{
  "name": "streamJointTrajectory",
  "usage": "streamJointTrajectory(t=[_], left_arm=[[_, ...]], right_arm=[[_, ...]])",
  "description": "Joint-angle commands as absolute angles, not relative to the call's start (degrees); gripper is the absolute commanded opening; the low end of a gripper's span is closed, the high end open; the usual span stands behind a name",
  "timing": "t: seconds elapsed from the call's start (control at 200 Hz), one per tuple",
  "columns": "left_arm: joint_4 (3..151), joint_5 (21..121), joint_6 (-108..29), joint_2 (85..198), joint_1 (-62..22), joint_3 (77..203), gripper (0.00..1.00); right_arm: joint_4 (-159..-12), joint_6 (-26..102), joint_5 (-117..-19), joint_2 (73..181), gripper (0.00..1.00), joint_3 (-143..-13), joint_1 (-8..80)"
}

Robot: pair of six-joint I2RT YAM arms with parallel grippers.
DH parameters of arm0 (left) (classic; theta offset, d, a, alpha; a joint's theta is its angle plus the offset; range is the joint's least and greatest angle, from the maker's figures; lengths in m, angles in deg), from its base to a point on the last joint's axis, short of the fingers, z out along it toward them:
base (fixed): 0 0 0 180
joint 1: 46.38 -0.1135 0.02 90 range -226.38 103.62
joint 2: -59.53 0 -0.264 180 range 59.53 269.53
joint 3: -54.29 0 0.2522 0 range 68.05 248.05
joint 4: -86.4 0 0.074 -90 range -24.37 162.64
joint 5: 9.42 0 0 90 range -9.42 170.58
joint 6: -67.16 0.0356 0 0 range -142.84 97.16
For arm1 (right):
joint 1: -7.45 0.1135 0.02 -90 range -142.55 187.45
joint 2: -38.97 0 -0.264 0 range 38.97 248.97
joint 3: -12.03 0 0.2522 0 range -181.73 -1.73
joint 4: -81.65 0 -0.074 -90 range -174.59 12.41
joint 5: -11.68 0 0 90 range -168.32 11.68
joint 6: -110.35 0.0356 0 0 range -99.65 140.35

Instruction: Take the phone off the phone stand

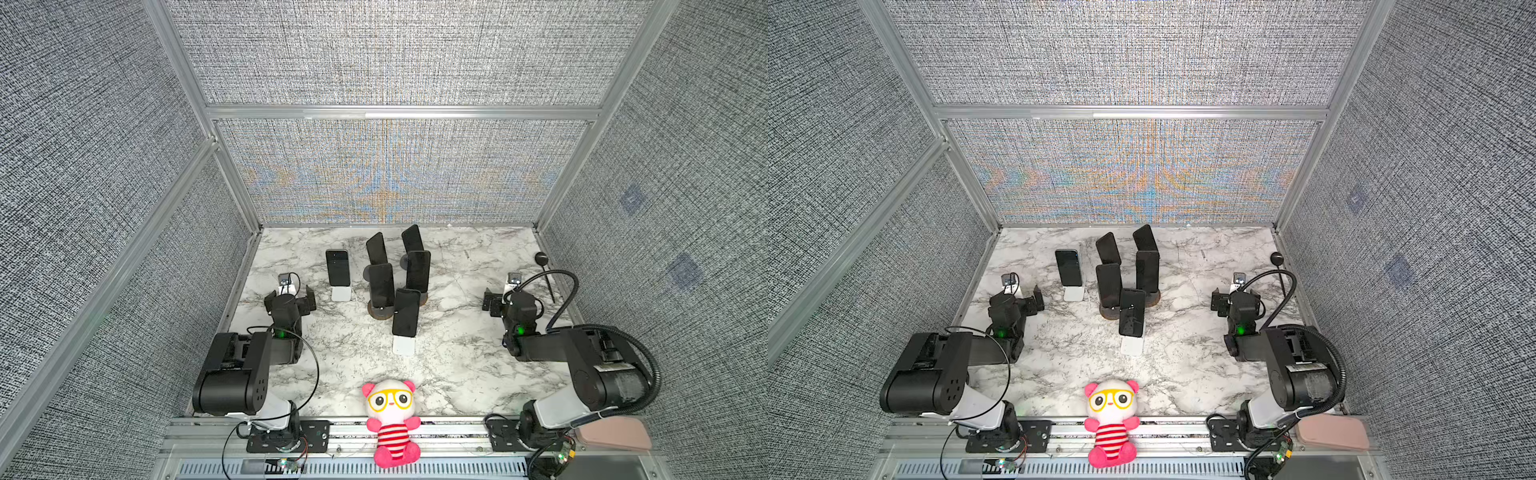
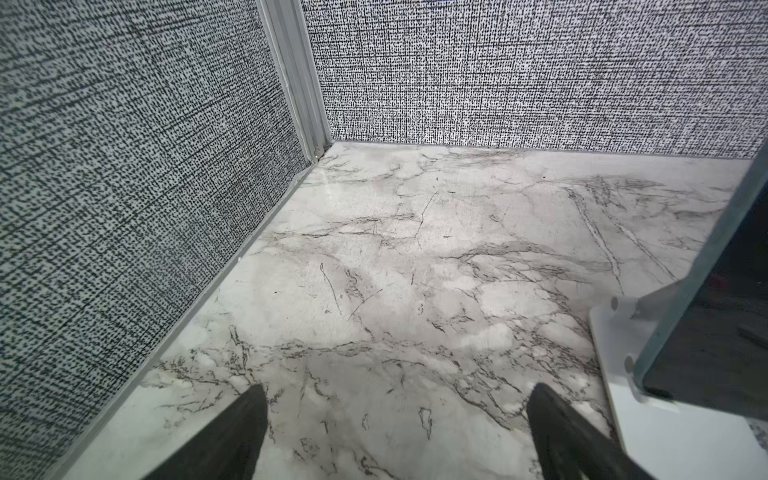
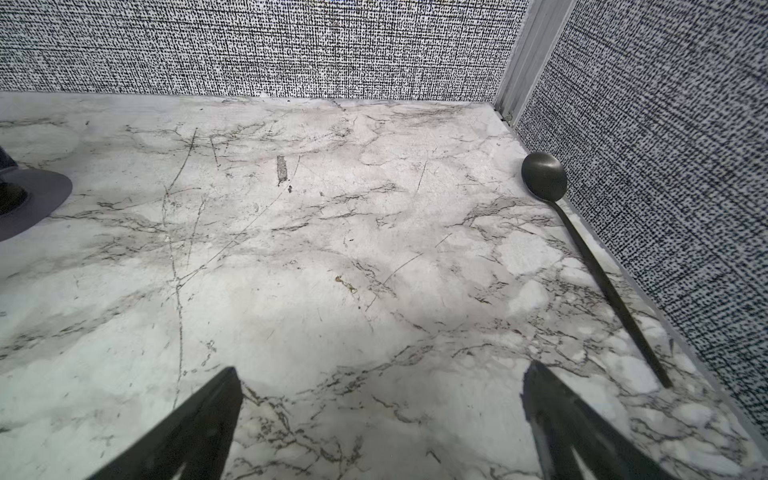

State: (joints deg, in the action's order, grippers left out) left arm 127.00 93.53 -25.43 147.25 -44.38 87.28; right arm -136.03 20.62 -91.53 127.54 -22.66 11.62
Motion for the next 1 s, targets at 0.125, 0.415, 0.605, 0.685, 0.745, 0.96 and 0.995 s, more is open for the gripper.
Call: streamJointTrajectory(t=[0.125, 0.415, 0.605, 0.685, 0.745, 0.96, 0.995], left_arm=[[128.9, 93.1, -25.2, 147.3, -44.5, 87.3, 0.98], [128.9, 93.1, -25.2, 147.3, -44.5, 87.3, 0.98], [128.8, 93.1, -25.2, 147.3, -44.5, 87.4, 0.98], [128.7, 93.1, -25.2, 147.4, -44.5, 87.4, 0.98], [128.7, 93.1, -25.1, 147.3, -44.5, 87.5, 0.98], [127.9, 92.9, -25.4, 147.4, -44.6, 87.9, 0.98], [127.9, 92.8, -25.4, 147.4, -44.7, 87.9, 0.98]], right_arm=[[-137.2, 21.0, -91.9, 127.4, 0.99, -22.8, 11.7], [-137.2, 21.0, -91.9, 127.4, 0.99, -22.8, 11.7], [-137.2, 21.0, -91.9, 127.4, 0.99, -22.8, 11.7], [-137.2, 21.0, -91.9, 127.5, 0.99, -22.7, 11.7], [-137.2, 21.0, -91.9, 127.4, 0.99, -22.8, 11.7], [-136.9, 21.2, -91.8, 127.6, 0.99, -23.0, 11.7], [-136.8, 21.2, -91.8, 127.5, 0.99, -22.9, 11.7]])
